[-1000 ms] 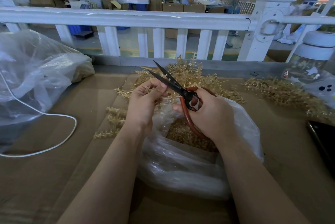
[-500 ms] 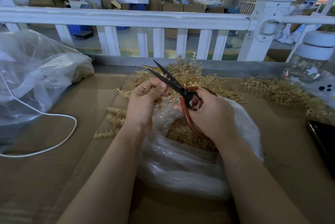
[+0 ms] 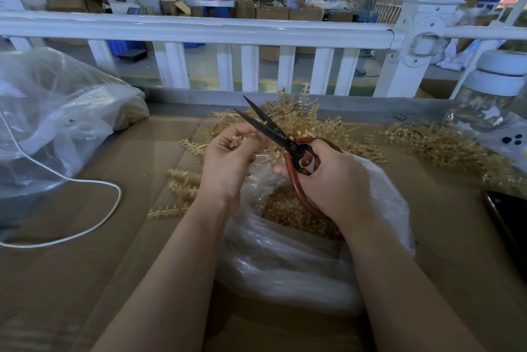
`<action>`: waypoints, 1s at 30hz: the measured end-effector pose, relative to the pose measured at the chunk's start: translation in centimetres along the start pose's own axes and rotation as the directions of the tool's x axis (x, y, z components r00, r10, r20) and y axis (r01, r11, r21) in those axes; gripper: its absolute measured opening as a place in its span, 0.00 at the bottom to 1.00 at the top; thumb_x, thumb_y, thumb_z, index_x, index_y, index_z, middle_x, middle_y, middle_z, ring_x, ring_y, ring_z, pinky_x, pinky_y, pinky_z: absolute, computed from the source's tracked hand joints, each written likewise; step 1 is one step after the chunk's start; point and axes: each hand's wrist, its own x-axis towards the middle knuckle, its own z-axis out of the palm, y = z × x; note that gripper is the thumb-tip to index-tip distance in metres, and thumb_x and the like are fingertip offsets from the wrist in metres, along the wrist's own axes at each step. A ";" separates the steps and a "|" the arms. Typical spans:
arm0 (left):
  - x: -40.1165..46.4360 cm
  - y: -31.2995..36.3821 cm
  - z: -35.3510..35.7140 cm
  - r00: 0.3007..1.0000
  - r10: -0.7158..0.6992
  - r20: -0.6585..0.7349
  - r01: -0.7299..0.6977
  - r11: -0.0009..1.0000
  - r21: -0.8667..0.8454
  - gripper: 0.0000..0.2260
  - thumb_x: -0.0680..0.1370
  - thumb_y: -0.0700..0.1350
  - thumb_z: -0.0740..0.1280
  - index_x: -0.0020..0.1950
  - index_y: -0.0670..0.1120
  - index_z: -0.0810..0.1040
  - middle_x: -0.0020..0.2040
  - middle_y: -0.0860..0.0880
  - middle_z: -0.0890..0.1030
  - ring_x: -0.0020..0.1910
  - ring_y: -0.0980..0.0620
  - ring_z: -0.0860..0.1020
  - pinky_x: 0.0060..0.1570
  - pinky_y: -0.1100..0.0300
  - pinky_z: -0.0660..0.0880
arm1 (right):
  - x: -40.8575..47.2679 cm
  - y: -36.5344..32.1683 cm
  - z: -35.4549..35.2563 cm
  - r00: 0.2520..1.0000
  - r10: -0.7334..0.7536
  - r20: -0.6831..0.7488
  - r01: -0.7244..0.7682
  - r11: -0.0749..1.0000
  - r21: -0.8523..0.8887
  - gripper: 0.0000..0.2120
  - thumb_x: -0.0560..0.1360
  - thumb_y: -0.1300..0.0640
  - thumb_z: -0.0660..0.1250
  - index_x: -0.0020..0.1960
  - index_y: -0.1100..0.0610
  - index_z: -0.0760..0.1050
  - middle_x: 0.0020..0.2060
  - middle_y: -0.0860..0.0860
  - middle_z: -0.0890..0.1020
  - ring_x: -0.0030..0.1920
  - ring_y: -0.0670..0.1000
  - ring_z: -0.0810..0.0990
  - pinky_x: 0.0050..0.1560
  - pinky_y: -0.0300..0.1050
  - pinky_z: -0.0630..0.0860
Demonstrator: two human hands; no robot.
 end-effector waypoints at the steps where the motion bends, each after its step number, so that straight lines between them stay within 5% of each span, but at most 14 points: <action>1: 0.0 0.0 0.1 1.000 0.017 0.005 -0.017 1.000 0.013 0.10 0.75 0.33 0.69 0.39 0.47 0.80 0.38 0.52 0.82 0.35 0.60 0.78 0.36 0.70 0.73 | 0.0 0.0 0.0 1.000 0.003 0.003 -0.003 1.000 0.006 0.29 0.66 0.21 0.57 0.45 0.46 0.74 0.35 0.40 0.79 0.34 0.44 0.77 0.32 0.39 0.74; 16: -0.2 0.2 0.1 0.999 0.031 0.041 -0.031 0.999 0.009 0.10 0.75 0.32 0.68 0.40 0.47 0.79 0.37 0.53 0.81 0.35 0.61 0.78 0.37 0.70 0.73 | 0.0 0.2 0.1 0.999 0.012 0.035 -0.014 0.997 0.070 0.27 0.67 0.23 0.62 0.46 0.46 0.77 0.31 0.38 0.76 0.33 0.37 0.75 0.32 0.31 0.68; 22: -0.1 0.1 -0.1 0.999 -0.036 0.025 0.036 0.999 0.000 0.07 0.76 0.38 0.69 0.41 0.49 0.80 0.42 0.52 0.83 0.40 0.58 0.80 0.45 0.60 0.71 | 0.0 0.3 0.2 0.998 0.027 0.055 -0.029 0.999 0.046 0.30 0.66 0.21 0.59 0.44 0.47 0.76 0.32 0.41 0.78 0.33 0.39 0.76 0.31 0.33 0.68; 30: -0.1 0.1 0.1 0.996 0.086 0.036 -0.086 0.996 0.001 0.16 0.77 0.34 0.68 0.33 0.52 0.81 0.36 0.55 0.83 0.36 0.63 0.79 0.38 0.72 0.73 | 0.1 0.1 0.1 1.000 0.006 0.018 -0.006 1.000 0.018 0.31 0.67 0.22 0.60 0.48 0.49 0.77 0.37 0.43 0.82 0.38 0.45 0.79 0.36 0.43 0.78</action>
